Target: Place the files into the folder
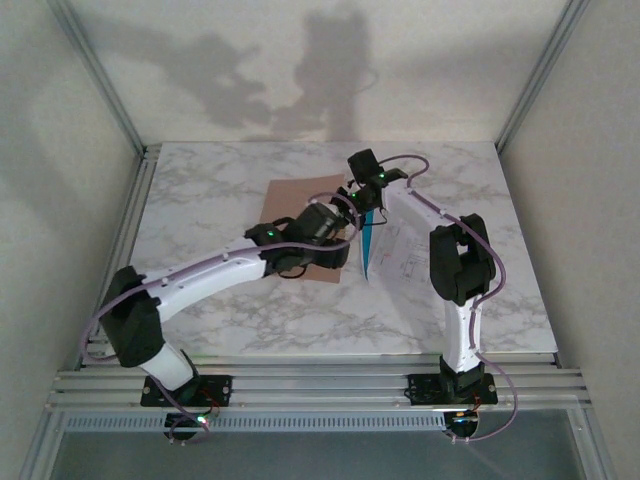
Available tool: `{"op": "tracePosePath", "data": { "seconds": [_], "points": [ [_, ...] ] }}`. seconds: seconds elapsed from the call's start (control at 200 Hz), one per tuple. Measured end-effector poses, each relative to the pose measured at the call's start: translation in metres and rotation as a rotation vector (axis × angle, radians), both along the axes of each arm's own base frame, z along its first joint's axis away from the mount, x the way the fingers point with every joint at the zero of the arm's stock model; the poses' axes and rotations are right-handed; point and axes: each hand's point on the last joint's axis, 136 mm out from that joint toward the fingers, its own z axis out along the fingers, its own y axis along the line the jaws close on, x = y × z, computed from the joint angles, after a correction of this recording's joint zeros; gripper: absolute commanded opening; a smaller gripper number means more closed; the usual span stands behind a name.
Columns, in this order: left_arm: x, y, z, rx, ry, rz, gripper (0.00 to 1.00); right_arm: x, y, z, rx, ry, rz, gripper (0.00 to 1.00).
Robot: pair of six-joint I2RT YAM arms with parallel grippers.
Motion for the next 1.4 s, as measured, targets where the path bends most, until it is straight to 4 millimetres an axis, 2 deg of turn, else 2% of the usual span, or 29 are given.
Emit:
{"op": "tracePosePath", "data": {
  "seconds": [0.135,0.305,0.401,0.481,0.626,0.701,0.791,0.846,0.926,0.991,1.046,1.121,1.191,1.242,1.312,1.402],
  "points": [
    [0.002,0.001,-0.021,0.194,-0.049,-0.014,0.83,0.002,0.001,0.007,0.002,-0.004,0.003,0.0],
    [0.01,0.018,-0.046,0.415,-0.09,0.017,0.83,0.0,0.0,0.006,-0.006,0.008,0.005,0.0],
    [0.016,0.025,-0.055,0.496,-0.11,0.031,0.78,-0.001,0.0,0.006,-0.009,0.014,0.005,0.0],
    [0.021,0.028,-0.059,0.543,-0.125,0.038,0.57,-0.001,0.0,0.006,-0.007,0.016,0.007,0.0],
    [0.03,0.027,-0.066,0.599,-0.146,0.046,0.0,-0.002,0.0,0.006,-0.005,0.018,0.009,0.0],
    [0.032,0.03,-0.064,0.62,-0.158,0.056,0.0,-0.002,-0.001,0.006,-0.006,0.019,0.009,0.0],
    [0.033,0.032,-0.062,0.635,-0.166,0.057,0.0,-0.001,0.0,0.007,0.003,0.016,0.01,0.37],
    [0.033,0.033,-0.061,0.637,-0.172,0.059,0.0,0.0,0.0,0.008,0.008,0.011,0.015,0.54],
    [0.032,0.036,-0.056,0.63,-0.178,0.061,0.0,0.004,-0.003,0.014,0.024,-0.016,0.006,0.71],
    [0.031,0.041,-0.049,0.614,-0.181,0.07,0.0,0.009,-0.014,0.025,0.034,-0.064,-0.017,0.75],
    [0.031,0.047,-0.04,0.588,-0.183,0.082,0.0,0.013,-0.029,0.039,0.041,-0.11,-0.05,0.75],
    [0.032,0.054,-0.028,0.542,-0.184,0.108,0.0,0.02,-0.061,0.066,0.039,-0.203,-0.127,0.74],
    [0.033,0.06,-0.018,0.498,-0.182,0.131,0.0,0.023,-0.087,0.084,0.04,-0.275,-0.195,0.69],
    [0.034,0.064,-0.013,0.471,-0.18,0.145,0.0,0.023,-0.099,0.089,0.042,-0.297,-0.237,0.6],
    [0.033,0.068,-0.008,0.445,-0.176,0.159,0.0,0.021,-0.101,0.081,0.041,-0.287,-0.253,0.39],
    [0.032,0.071,-0.007,0.416,-0.167,0.168,0.0,0.019,-0.086,0.046,0.026,-0.212,-0.232,0.22]
  ]
}}
